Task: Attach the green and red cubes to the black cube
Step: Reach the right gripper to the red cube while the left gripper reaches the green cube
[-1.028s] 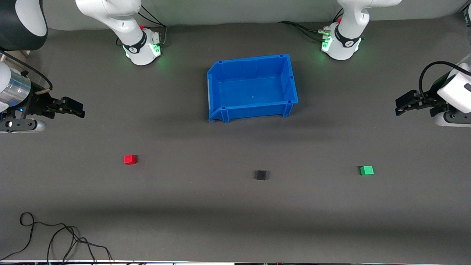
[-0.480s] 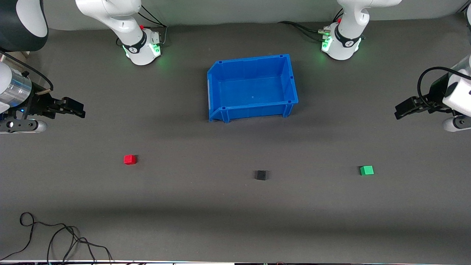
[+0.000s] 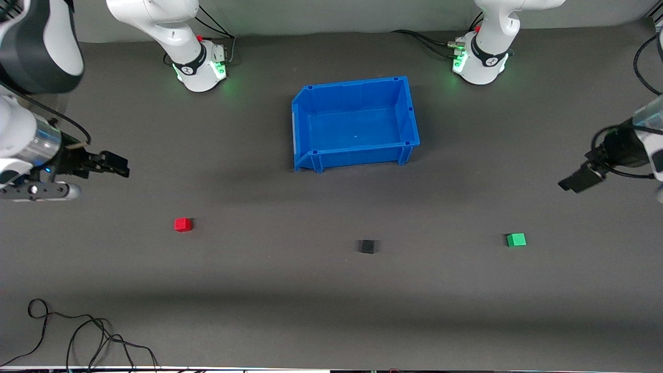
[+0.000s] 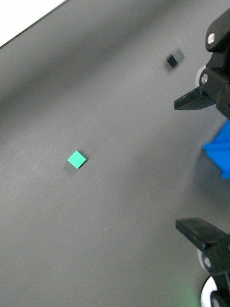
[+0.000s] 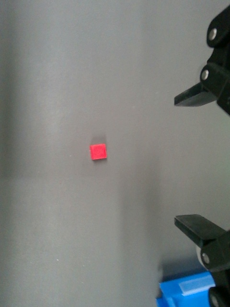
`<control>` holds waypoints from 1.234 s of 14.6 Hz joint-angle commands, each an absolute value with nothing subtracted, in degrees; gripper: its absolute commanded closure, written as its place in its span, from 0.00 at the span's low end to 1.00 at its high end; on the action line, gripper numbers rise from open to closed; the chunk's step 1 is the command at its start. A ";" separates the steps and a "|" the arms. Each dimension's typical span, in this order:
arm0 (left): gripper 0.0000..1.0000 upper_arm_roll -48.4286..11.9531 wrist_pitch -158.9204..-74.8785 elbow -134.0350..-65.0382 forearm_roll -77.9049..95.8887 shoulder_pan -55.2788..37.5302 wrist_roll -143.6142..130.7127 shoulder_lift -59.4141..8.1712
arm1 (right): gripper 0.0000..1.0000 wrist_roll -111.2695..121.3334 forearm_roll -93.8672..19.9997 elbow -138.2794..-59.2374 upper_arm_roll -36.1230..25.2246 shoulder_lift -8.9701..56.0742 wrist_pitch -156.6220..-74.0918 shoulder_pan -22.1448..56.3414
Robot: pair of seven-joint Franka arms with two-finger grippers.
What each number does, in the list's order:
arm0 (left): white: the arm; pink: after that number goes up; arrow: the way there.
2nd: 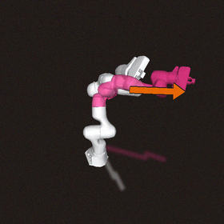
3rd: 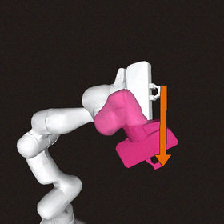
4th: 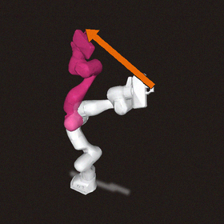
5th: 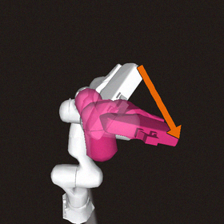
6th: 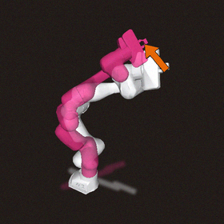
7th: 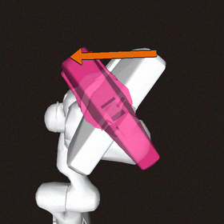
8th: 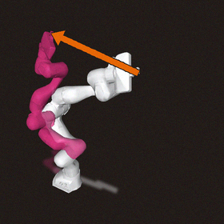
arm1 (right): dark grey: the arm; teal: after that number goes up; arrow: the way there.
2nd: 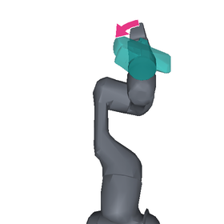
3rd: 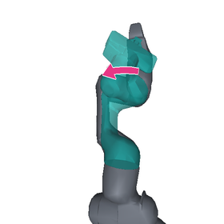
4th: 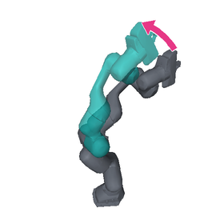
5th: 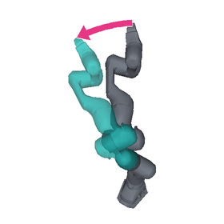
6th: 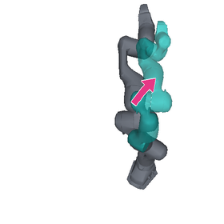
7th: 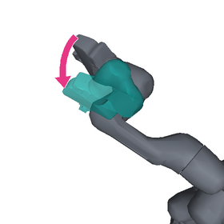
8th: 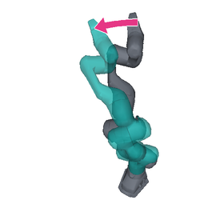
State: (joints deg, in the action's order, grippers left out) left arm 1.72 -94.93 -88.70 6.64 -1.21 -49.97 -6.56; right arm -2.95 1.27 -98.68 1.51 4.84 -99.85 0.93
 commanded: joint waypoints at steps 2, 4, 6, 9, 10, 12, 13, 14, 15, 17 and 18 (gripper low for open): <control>0.00 1.93 -95.71 -86.84 8.62 2.11 -64.04 -8.35 | 0.00 -4.04 0.70 -109.14 1.58 5.88 -114.14 1.14; 0.00 2.11 -97.55 -86.66 8.79 3.59 -73.25 -8.79 | 0.00 -4.04 0.70 -109.42 1.58 9.04 -116.18 1.14; 0.00 2.11 -100.19 -86.66 8.88 4.57 -83.80 -9.31 | 0.00 -4.13 0.70 -109.77 1.58 12.37 -119.43 1.14; 0.00 1.93 -100.81 -85.17 11.85 8.25 -87.19 -13.17 | 0.00 -4.04 0.70 -109.78 1.58 18.17 -124.09 0.71; 0.00 2.02 -100.72 -85.17 13.95 8.52 -86.67 -14.58 | 0.00 -3.96 0.70 -109.86 1.58 20.28 -126.10 0.53; 0.00 1.93 -101.33 -85.17 15.90 9.05 -86.31 -18.52 | 0.00 -4.13 0.70 -109.78 1.50 24.68 -129.53 0.53; 0.00 1.76 -102.99 -85.25 16.52 8.88 -86.13 -20.72 | 0.00 -4.04 0.70 -109.86 1.49 26.18 -131.29 0.53; 0.00 1.67 -105.62 -85.60 18.00 8.79 -86.05 -22.83 | 0.00 -3.96 0.70 -109.86 1.49 27.58 -132.35 0.53; 0.00 1.67 -107.04 -85.69 19.67 9.14 -85.44 -24.42 | 0.00 -3.78 0.70 -109.78 1.49 28.82 -133.41 0.53; 0.00 1.67 -107.40 -85.96 21.61 9.14 -79.14 -27.14 | 0.00 -3.78 0.79 -109.78 1.49 30.93 -135.69 0.61; 0.00 1.67 -107.66 -86.65 21.80 9.14 -76.75 -28.38 | 0.00 -3.78 0.79 -109.86 1.49 31.89 -136.92 0.62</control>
